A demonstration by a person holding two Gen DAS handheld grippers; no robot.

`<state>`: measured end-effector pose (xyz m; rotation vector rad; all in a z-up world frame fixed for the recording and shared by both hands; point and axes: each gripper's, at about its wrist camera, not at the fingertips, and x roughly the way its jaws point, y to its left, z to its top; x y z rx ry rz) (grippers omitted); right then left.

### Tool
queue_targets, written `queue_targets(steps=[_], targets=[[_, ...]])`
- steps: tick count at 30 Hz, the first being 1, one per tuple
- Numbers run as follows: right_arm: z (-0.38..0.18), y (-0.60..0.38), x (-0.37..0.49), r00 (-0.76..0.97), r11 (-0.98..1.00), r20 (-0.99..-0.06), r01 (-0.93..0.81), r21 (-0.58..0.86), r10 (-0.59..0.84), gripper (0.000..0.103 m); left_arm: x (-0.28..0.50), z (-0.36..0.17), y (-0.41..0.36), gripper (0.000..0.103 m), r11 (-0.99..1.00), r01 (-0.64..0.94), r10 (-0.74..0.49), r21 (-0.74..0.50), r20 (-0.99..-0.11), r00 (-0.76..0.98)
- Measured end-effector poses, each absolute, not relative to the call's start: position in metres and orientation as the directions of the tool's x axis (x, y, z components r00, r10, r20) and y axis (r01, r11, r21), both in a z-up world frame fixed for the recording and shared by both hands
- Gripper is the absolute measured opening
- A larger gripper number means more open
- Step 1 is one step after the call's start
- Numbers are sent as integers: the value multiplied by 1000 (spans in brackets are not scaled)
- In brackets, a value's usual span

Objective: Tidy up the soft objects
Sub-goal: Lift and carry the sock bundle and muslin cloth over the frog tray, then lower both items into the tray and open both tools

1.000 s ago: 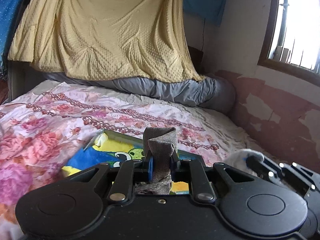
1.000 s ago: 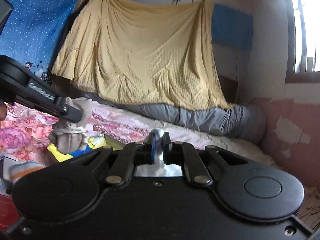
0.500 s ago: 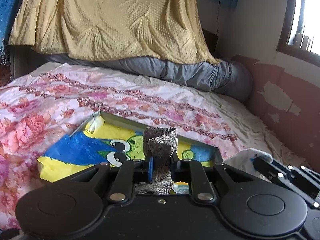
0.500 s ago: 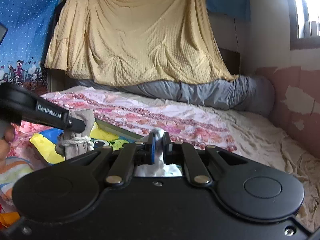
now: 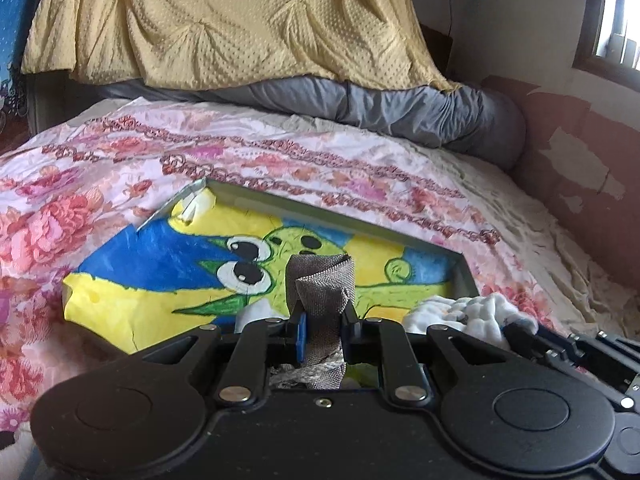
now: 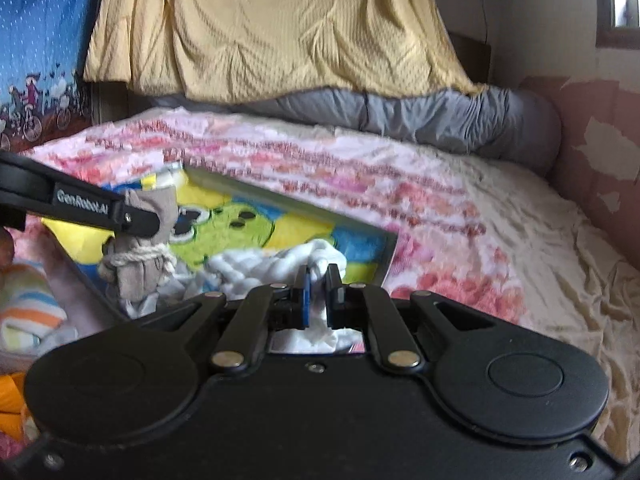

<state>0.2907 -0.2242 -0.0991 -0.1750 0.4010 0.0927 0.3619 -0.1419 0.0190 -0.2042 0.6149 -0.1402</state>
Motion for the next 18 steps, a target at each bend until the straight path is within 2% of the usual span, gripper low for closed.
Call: queue_targets(steps=[9,15,18], targets=[[-116,-219,294,869,981,-492,-142,-132,60,5,369,13,-143,20,973,35,-174,-230,-616,768],[-116,-227,288,861,985,-502,-140,-95,74,7,365,18,-150,31,977,34,-158,-209,-614,773],[-113,-230,286,861,987,-503,-139,-82,79,14,362,22,-151,40,978,34,-154,-205,-608,779]])
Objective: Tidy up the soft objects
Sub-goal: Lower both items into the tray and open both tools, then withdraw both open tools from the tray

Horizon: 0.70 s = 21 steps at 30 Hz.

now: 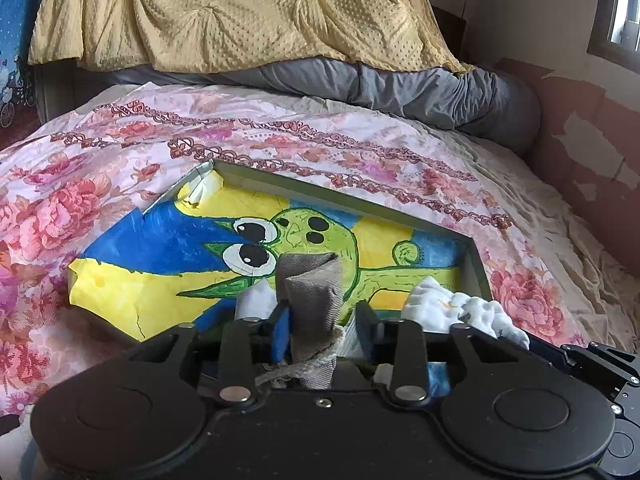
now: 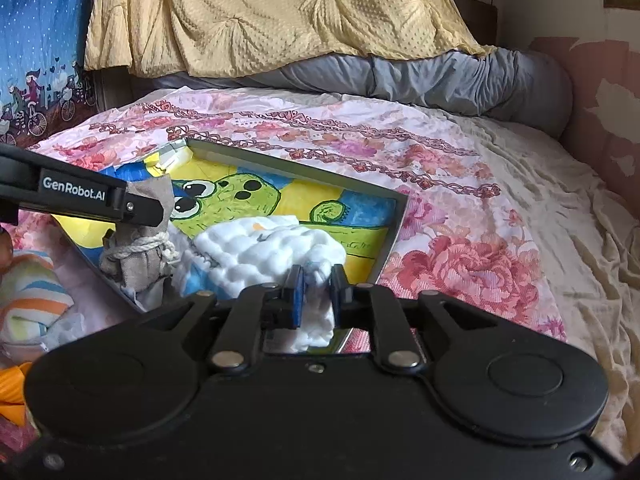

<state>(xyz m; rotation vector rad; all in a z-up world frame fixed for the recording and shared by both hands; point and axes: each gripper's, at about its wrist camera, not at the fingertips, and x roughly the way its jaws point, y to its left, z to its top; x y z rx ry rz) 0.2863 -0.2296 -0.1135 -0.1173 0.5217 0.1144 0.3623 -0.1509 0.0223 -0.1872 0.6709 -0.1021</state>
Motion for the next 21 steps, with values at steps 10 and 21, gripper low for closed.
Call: queue_targets(steps=[10,21], targets=[[-99,-232,275,869,988,-489,-133,-75,79,40,344,38,-149,56,982,14,-125,-189,-590,798],[-77,-236,255,895,992,-438,-118,-46,86,79,307,64,-133,74,985,-24,-74,-174,-534,842]])
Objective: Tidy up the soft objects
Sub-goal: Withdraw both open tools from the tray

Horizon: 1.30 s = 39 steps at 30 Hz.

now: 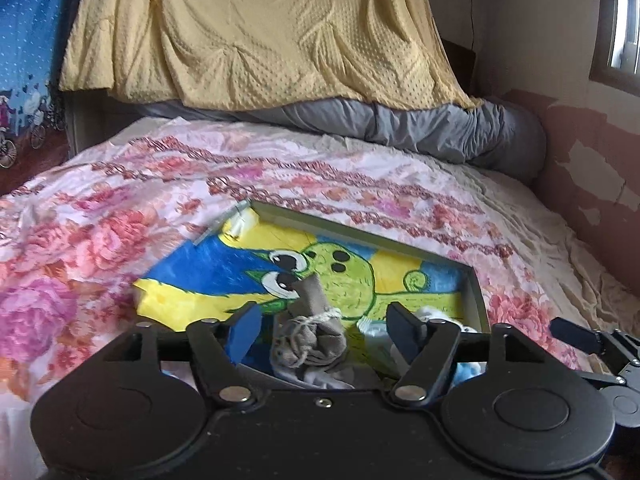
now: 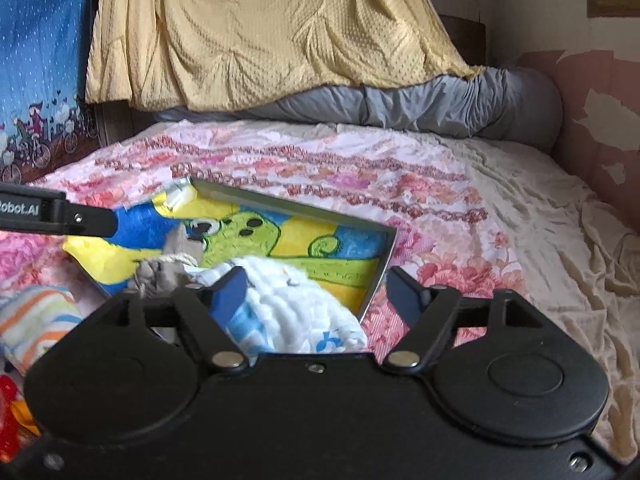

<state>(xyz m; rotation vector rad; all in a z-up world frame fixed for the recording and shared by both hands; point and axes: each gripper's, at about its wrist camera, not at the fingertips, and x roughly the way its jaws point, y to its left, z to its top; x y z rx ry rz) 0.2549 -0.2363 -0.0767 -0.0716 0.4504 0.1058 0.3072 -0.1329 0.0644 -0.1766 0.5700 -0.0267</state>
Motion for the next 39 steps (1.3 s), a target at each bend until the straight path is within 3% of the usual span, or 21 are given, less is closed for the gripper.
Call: queue_targets(steps=[9,13,20,39], targets=[[-38,-230,216,930,992,-353,-121,-22,106,102,259,98,-112,89,989,-57,-10,-138,-448,894],[-18,-219,193,943,990,-306,-141,-12,130,102,234,106,-104,97,988,-79,18,-132,-412,911],[2,-207,152,954,990,-266,-137,12,135,103,192,110,-86,102,983,-92,25,-157,-387,922],[8,-172,62,968,992,-234,-111,-67,92,103,99,91,-53,102,985,-67,8,-162,-338,941]])
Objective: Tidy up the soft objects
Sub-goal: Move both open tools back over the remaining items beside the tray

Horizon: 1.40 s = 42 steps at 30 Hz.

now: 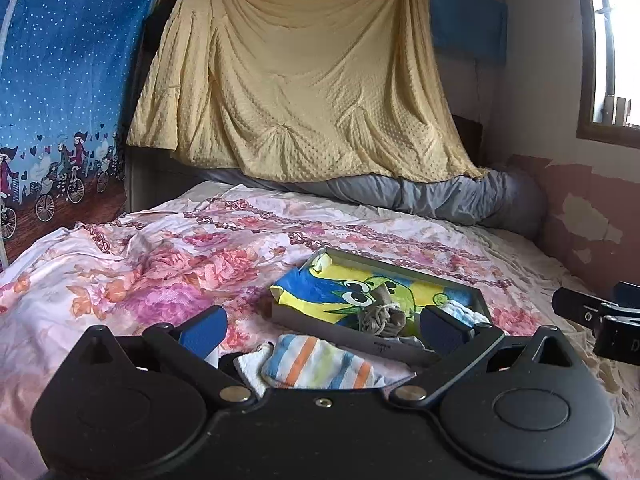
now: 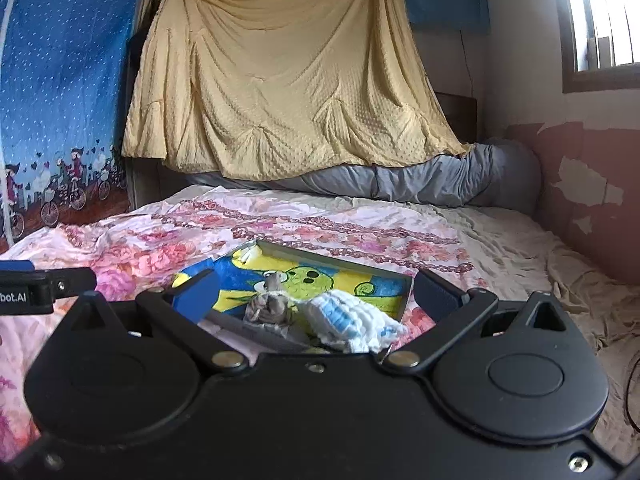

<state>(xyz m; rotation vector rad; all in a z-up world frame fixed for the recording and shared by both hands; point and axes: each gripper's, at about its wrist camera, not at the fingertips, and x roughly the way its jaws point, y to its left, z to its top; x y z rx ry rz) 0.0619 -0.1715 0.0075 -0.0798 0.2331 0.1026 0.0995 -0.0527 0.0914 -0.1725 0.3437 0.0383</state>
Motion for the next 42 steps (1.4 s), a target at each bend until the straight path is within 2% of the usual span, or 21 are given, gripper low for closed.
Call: queue_targets(steps=[26,32,42], targets=[[-5,-143,-10,971,978,-220,-127,-162,90,103,11,59,-14,102,996,67,-84,-65,-311,947],[-10,-136,-29,971,979,-223,-122,-162,84,103,1,46,-6,102,994,88,-103,-59,-347,932],[-21,-129,-30,950,981,-309,-105,-163,50,103,-10,26,8,102,986,153,-167,-67,-414,895]])
